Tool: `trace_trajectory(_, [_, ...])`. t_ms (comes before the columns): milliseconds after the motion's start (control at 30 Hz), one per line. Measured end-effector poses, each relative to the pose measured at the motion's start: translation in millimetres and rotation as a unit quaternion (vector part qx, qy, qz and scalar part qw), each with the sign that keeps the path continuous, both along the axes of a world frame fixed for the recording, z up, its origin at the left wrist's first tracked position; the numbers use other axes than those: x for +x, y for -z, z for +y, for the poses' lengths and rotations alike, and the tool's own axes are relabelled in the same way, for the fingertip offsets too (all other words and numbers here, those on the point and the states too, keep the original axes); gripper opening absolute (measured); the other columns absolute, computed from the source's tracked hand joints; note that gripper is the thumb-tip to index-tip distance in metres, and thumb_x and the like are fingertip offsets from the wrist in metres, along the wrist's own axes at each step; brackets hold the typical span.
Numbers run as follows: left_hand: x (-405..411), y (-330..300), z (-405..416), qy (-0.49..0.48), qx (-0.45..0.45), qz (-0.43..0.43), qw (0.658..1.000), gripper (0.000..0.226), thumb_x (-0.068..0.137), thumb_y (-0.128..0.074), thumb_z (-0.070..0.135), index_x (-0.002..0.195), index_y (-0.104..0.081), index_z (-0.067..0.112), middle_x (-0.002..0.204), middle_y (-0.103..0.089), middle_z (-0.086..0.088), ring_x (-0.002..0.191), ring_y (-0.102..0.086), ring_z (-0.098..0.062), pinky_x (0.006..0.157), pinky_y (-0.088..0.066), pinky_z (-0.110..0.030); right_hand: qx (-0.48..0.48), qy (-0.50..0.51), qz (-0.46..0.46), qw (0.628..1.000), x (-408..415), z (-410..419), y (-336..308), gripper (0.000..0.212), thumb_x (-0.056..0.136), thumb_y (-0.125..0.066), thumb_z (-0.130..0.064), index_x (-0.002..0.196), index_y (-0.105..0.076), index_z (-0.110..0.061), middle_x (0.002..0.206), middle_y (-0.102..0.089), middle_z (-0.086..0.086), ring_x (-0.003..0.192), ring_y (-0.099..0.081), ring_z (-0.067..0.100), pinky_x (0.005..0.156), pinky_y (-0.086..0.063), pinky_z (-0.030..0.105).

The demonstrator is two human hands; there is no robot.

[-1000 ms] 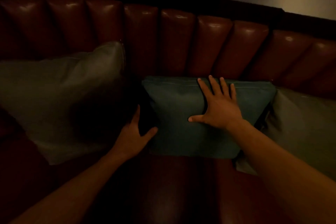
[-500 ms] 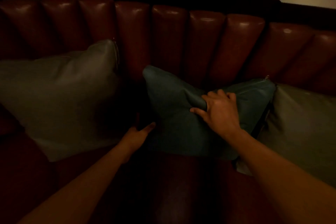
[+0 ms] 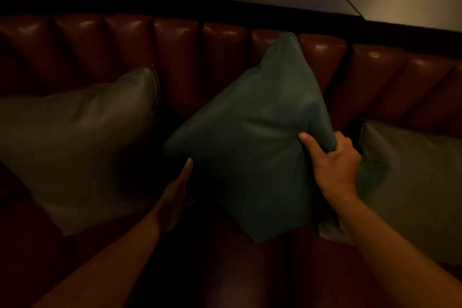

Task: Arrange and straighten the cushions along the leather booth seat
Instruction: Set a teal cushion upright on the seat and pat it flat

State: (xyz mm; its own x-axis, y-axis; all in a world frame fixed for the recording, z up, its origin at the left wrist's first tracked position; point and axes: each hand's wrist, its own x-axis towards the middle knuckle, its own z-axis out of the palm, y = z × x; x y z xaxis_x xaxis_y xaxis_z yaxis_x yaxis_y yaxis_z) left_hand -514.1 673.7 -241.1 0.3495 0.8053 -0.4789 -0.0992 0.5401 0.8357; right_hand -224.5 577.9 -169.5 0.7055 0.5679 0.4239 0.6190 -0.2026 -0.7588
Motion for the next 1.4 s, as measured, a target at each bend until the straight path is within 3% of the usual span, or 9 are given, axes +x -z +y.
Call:
trace_trajectory(100, [15.3,-10.5,4.7,-0.034,0.045,-0.037,0.998,0.066,0.074,-0.071,0.052,0.137,-0.051,0.044,0.131,-0.063,0.018,0.129,-0.056,-0.019,0.102,-0.045,-0.050,0.010,0.010,0.077,0.997,8.7,-5.3,13.4,0.071,0.072,-0.066,-0.083,0.087,-0.063,-0.014,0.091,-0.066,0.010,0.085,-0.065,0.028,0.079,-0.055,0.052])
trace_trajectory(300, [26.2,-43.2,34.4,-0.073,0.248,-0.106,0.960,0.066,0.086,-0.073,0.030,0.147,-0.047,0.024,0.142,-0.061,0.000,0.131,-0.058,-0.022,0.110,-0.044,-0.044,0.066,0.002,0.161,0.985,-0.5,-15.2,11.5,0.041,0.088,-0.074,-0.055,0.120,-0.065,-0.032,0.112,-0.070,-0.019,0.104,-0.065,-0.002,0.094,-0.053,0.030])
trace_trajectory(433, [27.5,-37.6,51.1,0.008,0.292,0.037,0.956,0.101,0.072,-0.088,0.033,0.156,-0.032,0.028,0.139,-0.061,0.013,0.128,-0.058,-0.008,0.111,-0.047,-0.039,-0.004,0.016,0.211,0.977,-4.3,-19.8,39.8,0.096,0.076,-0.067,-0.078,0.153,-0.042,-0.027,0.147,-0.057,-0.003,0.134,-0.054,0.018,0.112,-0.044,0.039])
trace_trajectory(533, [31.5,-19.0,46.5,0.083,0.314,0.117,0.939,0.122,0.062,-0.090,0.048,0.159,-0.016,0.042,0.147,-0.050,0.020,0.136,-0.050,-0.003,0.115,-0.042,-0.042,-0.053,0.006,0.243,0.969,-1.9,-23.9,55.9,0.113,0.074,-0.068,-0.077,0.162,-0.022,-0.024,0.159,-0.044,0.002,0.144,-0.045,0.023,0.119,-0.038,0.043])
trace_trajectory(700, [46.5,-10.8,50.2,0.074,0.310,0.162,0.934,0.133,0.054,-0.089,0.065,0.156,-0.005,0.050,0.156,-0.042,0.012,0.140,-0.046,-0.010,0.116,-0.041,-0.044,-0.055,0.007,0.231,0.971,12.4,-21.1,53.8,0.102,0.082,-0.077,-0.057,0.163,-0.020,-0.029,0.159,-0.045,0.001,0.142,-0.047,0.022,0.117,-0.040,0.042])
trace_trajectory(967, [48.2,-9.8,39.2,0.068,0.332,0.337,0.878,0.100,0.062,-0.073,0.080,0.147,-0.037,0.041,0.139,-0.063,0.000,0.126,-0.060,-0.032,0.106,-0.048,-0.040,-0.071,0.012,0.165,0.984,16.8,-14.0,50.6,0.090,0.082,-0.070,-0.070,0.157,-0.025,-0.049,0.150,-0.055,-0.009,0.135,-0.054,0.024,0.113,-0.045,0.046])
trace_trajectory(1067, [45.1,-2.6,41.6,0.068,0.326,0.278,0.901,0.098,0.058,-0.074,0.082,0.143,-0.042,0.045,0.135,-0.064,0.007,0.126,-0.061,-0.023,0.107,-0.049,-0.044,-0.060,-0.005,0.169,0.984,18.1,-15.0,53.3,0.089,0.083,-0.070,-0.068,0.158,-0.027,-0.047,0.149,-0.055,-0.011,0.134,-0.055,0.018,0.114,-0.044,0.042])
trace_trajectory(1233, [42.4,-4.9,34.6,0.026,0.379,0.230,0.896,0.086,0.070,-0.080,0.062,0.145,-0.048,0.036,0.128,-0.067,0.012,0.120,-0.063,-0.005,0.104,-0.050,-0.029,-0.015,0.012,0.140,0.990,10.9,-16.0,46.7,0.081,0.086,-0.073,-0.059,0.156,-0.033,-0.049,0.146,-0.057,-0.017,0.130,-0.055,0.008,0.113,-0.044,0.034])
trace_trajectory(1400, [47.4,4.2,32.5,-0.005,0.427,0.266,0.864,0.101,0.076,-0.078,0.058,0.158,-0.025,0.034,0.139,-0.045,0.027,0.125,-0.049,0.000,0.105,-0.040,-0.024,0.016,0.042,0.119,0.992,1.5,-18.3,60.0,0.091,0.082,-0.067,-0.070,0.159,-0.024,-0.046,0.155,-0.049,-0.013,0.139,-0.050,0.009,0.116,-0.044,0.040])
